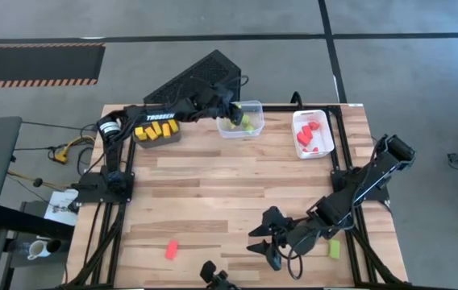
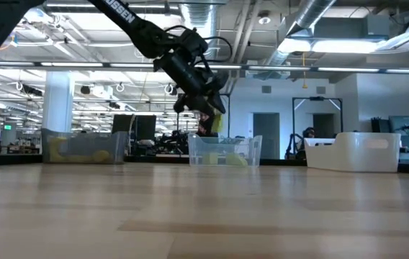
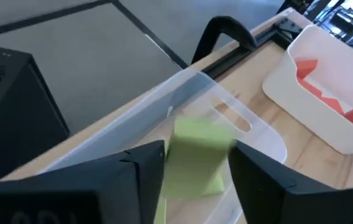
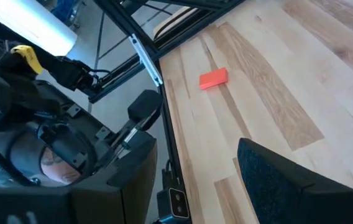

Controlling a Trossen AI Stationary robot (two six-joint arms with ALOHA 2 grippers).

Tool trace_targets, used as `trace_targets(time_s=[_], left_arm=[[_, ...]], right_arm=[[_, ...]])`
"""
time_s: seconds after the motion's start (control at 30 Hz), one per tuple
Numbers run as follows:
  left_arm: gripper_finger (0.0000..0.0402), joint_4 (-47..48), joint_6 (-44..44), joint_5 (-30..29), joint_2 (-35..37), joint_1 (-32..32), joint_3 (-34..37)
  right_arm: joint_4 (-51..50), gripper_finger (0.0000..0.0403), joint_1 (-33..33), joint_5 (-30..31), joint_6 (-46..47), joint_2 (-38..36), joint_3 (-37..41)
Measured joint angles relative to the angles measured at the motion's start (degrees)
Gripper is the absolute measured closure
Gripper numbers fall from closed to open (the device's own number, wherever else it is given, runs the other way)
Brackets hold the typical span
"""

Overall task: Sort & place blocks by color
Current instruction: Put the green block into the transparent bin, then put the orange block into the white bin

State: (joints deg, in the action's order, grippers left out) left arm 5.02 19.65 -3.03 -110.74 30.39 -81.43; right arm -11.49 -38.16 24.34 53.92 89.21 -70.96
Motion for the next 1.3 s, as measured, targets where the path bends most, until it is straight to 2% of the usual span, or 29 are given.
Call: trace_targets(time_s=[0.13,0.3,0.53,0.73,0.9,1.03,1.1,1.3], left_arm=[[0.0213,3.74,-0.91,-0.04,0.26,0.0,-1.82],[0.019,14.45,-6.49,-0.17,0.28,-0.1,-8.01],[0.0192,33.81,-13.31,3.78,0.31,-2.57,-19.35],[0.02,53.18,-19.08,5.79,0.75,-8.28,-25.0],[0.0201,71.54,-20.14,5.78,1.91,-16.29,-24.98],[0.0201,82.59,-17.35,5.77,2.68,-25.68,-24.96],[0.0201,84.93,-14.77,5.74,3.3,-31.24,-24.96],[0.0201,83.93,-1.22,5.12,4.72,-48.16,-24.57]], right_arm=[[-0.01,0.0159,0.05,0.0,0.23,0.0,-0.01],[-0.07,0.0159,0.05,0.0,0.25,0.0,0.0],[-0.41,0.0159,0.05,-0.02,1.89,0.0,0.0],[-0.48,0.0159,0.05,-0.02,2.72,0.0,0.0],[-0.45,0.0159,0.05,0.0,2.76,0.0,0.0],[-0.38,0.0159,0.05,-0.02,1.33,0.0,0.0],[-0.6,0.0159,0.05,-0.07,0.06,0.0,-0.02],[-1.73,0.0159,-0.41,-0.44,-5.47,0.0,-0.02]])
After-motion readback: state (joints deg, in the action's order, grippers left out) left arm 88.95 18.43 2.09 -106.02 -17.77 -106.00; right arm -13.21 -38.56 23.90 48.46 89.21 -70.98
